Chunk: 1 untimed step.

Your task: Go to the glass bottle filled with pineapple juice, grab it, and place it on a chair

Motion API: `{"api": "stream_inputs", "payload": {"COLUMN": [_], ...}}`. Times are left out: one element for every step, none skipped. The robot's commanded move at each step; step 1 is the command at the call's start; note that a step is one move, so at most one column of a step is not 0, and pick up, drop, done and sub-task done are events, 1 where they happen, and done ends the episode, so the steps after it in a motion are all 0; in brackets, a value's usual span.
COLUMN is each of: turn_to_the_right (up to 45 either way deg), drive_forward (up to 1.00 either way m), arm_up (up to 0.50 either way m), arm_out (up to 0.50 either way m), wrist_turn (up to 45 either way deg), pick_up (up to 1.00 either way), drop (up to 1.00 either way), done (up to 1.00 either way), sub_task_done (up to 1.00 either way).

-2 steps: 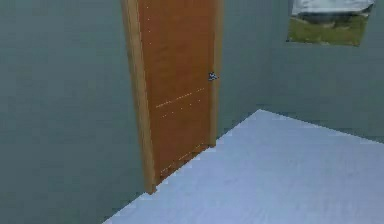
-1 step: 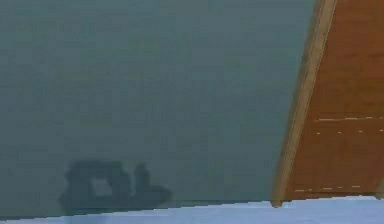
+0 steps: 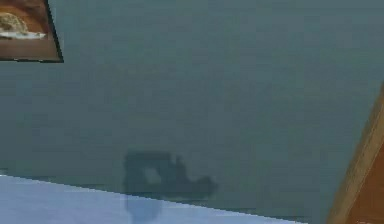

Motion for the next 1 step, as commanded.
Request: {"api": "stream_inputs", "payload": {"turn_to_the_right": [45.0], "drive_forward": [0.00], "arm_up": [0.00], "arm_out": [0.00], "wrist_turn": [0.0], "pick_up": [0.00], "drop": [0.00], "done": [0.00], "sub_task_done": [0.00]}}
